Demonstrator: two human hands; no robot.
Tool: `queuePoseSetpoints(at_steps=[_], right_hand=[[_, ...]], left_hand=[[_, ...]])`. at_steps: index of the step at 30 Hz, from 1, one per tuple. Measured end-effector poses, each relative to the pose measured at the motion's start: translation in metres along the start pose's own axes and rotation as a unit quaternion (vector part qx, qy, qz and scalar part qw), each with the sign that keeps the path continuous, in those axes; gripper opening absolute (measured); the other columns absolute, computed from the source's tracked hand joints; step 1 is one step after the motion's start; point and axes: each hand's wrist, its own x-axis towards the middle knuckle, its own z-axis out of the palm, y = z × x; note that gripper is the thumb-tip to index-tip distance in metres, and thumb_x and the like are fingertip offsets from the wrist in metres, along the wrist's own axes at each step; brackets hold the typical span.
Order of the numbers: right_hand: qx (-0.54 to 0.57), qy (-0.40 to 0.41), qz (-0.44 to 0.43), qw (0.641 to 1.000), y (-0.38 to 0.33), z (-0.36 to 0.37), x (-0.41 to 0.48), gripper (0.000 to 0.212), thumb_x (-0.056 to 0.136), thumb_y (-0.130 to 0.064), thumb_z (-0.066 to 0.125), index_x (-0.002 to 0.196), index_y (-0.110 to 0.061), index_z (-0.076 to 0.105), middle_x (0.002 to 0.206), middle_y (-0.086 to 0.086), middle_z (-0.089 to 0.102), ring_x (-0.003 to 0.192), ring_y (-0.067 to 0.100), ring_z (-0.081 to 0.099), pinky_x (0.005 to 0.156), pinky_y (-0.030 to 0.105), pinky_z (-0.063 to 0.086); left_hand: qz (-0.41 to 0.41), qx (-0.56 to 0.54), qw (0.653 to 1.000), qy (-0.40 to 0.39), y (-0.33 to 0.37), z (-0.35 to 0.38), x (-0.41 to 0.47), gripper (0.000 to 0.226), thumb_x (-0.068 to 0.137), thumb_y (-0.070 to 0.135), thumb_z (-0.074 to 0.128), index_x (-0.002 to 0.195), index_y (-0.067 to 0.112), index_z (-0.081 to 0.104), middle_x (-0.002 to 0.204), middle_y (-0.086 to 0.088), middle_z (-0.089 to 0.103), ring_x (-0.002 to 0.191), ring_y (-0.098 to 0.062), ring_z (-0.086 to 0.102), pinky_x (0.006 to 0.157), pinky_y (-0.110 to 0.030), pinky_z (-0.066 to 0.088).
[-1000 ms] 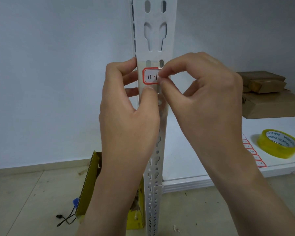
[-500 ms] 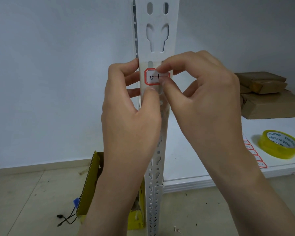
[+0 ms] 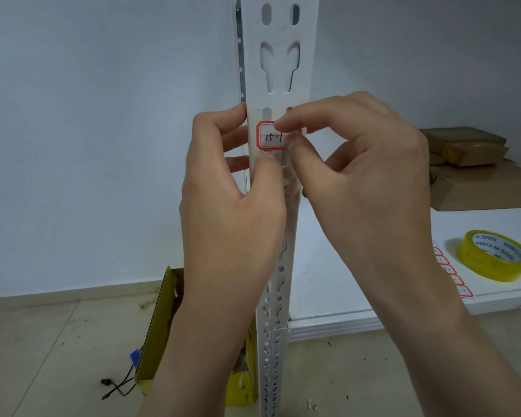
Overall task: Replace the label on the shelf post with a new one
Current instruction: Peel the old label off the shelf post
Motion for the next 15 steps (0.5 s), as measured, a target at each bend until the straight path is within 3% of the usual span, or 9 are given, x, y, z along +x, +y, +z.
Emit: queuePoseSetpoints(at_steps=[3,8,12,15], right_hand=[[0.014,-0.007,0.006,1.000,-0.0018,0.0007,-0.0016,0.022,0.095,-0.023,0.063,0.110,-0.034,0.074,0.103,-0.006,0.067,0.087,0.012,0.065,0.061,0.023,0.053],[0.024,-0.014,0.012,1.000,-0.0028,-0.0001,-0.0001,0.023,0.093,-0.022,0.059,0.104,-0.035,0.075,0.101,-0.005,0.066,0.082,0.013,0.065,0.060,0.027,0.053],[0.023,-0.024,0.016,0.999,-0.0043,0.0006,-0.0012,0.025,0.094,-0.023,0.059,0.111,-0.036,0.073,0.104,-0.006,0.065,0.087,0.011,0.064,0.062,0.022,0.053],[0.022,-0.027,0.019,0.999,-0.0050,0.0015,-0.0012,0.023,0.092,-0.024,0.059,0.105,-0.038,0.073,0.103,-0.004,0.063,0.086,0.011,0.063,0.062,0.029,0.054]], left_hand=[[-0.001,-0.003,1.000,0.000,-0.0003,-0.0001,0.0001,0.032,0.098,0.022,0.061,0.127,0.033,0.055,0.115,0.021,0.066,0.101,0.000,0.065,0.078,-0.019,0.058],[0.001,0.003,1.000,0.000,0.0003,0.0002,-0.0002,0.032,0.098,0.022,0.062,0.127,0.033,0.055,0.116,0.021,0.066,0.102,-0.001,0.065,0.080,-0.026,0.060],[0.001,0.000,1.000,0.000,-0.0003,-0.0003,-0.0001,0.033,0.097,0.021,0.062,0.127,0.033,0.055,0.116,0.022,0.066,0.101,0.000,0.065,0.079,-0.021,0.059],[0.002,0.000,1.000,0.001,-0.0001,0.0001,-0.0005,0.032,0.097,0.022,0.062,0.126,0.033,0.055,0.116,0.021,0.066,0.102,-0.001,0.065,0.080,-0.023,0.059]])
